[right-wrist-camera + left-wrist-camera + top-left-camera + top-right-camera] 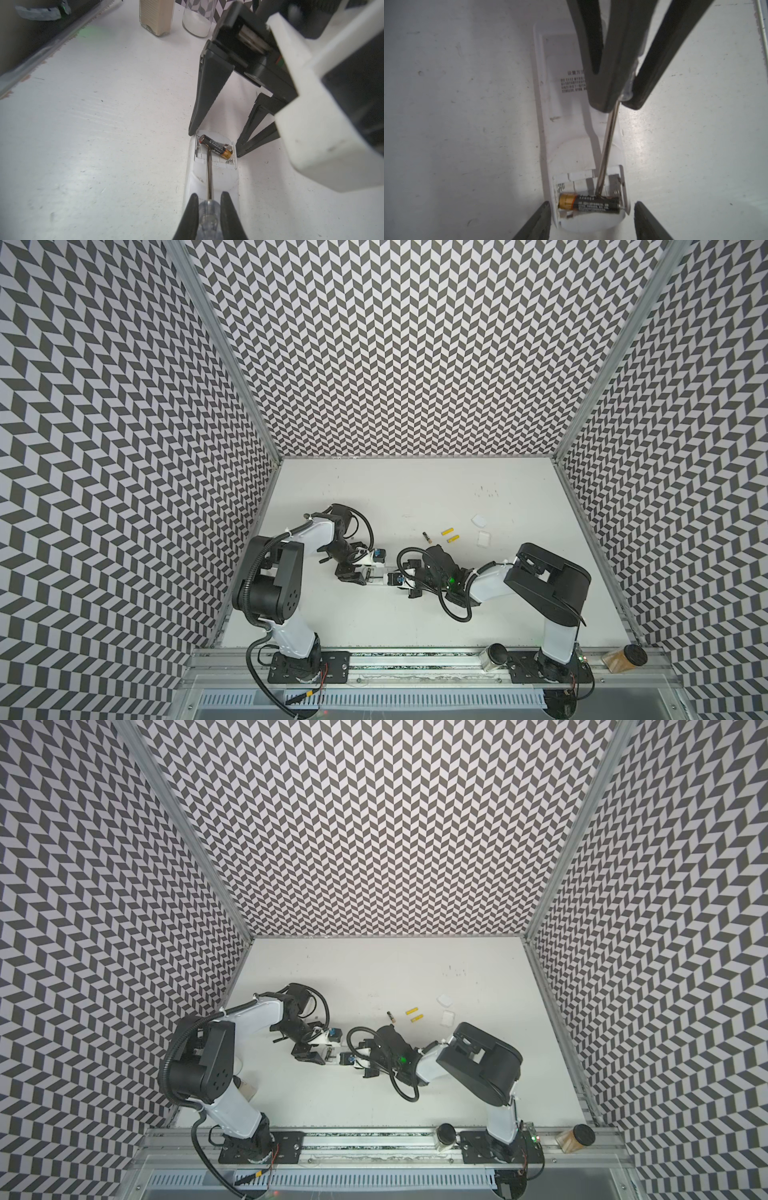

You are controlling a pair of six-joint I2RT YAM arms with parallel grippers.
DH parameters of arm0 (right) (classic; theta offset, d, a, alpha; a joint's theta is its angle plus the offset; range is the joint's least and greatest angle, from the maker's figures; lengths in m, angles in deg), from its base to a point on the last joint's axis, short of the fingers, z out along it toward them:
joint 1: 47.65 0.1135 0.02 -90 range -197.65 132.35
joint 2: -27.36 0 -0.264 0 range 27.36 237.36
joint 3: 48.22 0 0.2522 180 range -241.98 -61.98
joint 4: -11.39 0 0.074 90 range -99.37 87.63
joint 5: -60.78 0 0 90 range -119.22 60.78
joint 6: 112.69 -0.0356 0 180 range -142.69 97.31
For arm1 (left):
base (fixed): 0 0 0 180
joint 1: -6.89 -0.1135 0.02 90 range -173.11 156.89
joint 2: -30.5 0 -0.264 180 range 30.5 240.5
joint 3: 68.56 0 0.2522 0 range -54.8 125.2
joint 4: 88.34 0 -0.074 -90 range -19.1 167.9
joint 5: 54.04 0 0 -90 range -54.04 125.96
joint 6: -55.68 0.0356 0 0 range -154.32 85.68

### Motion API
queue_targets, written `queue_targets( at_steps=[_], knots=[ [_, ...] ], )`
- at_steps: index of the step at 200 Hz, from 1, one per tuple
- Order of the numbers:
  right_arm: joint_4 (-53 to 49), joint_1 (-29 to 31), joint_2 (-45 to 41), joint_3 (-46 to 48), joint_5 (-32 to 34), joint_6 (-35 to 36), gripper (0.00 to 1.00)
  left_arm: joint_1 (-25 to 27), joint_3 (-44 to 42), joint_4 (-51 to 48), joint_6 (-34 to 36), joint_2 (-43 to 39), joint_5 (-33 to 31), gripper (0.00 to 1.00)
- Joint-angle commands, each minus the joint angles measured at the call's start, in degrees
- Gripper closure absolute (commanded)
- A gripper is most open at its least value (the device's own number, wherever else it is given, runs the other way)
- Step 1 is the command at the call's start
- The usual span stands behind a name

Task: Unload the batteries from the remote control
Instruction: 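Pry the remaining battery end up with the screwdriver, right gripper, then close the left gripper on the raised battery end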

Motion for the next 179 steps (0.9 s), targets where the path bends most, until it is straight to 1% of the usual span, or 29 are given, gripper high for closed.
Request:
queue_targets(
  at_steps=[1,31,82,111,130,153,179],
  knots=[
    [3.36,-0.71,1.25,0.22,-0.59,-3.20,1.00,0.66,1.04,-2.34,-0.93,-1.83,0.43,0.36],
    [6.14,-1.20,1.32,0.39,-1.42,-5.43,1.00,0.58,0.70,-1.08,-1.72,-2.25,0.11,0.36],
    [6.43,-1.31,1.93,-0.08,-2.08,-6.50,1.00,0.57,0.44,0.47,-2.69,-1.76,-0.57,0.37],
    [5.91,-1.39,2.00,-0.31,-1.86,-6.21,1.00,0.52,1.36,0.66,-3.56,-1.51,-0.23,0.44],
    [5.63,-1.40,2.54,-0.64,-2.01,-6.08,1.00,0.54,0.77,1.80,-3.57,-1.37,-1.09,0.47],
    [5.42,-1.41,2.20,-0.66,-1.81,-6.10,1.00,0.52,1.09,1.96,-4.00,-1.07,-0.96,0.56],
    [5.32,-1.40,2.61,-0.61,-1.93,-6.07,1.00,0.47,0.75,2.86,-4.16,-0.93,-1.46,0.63]
  ],
)
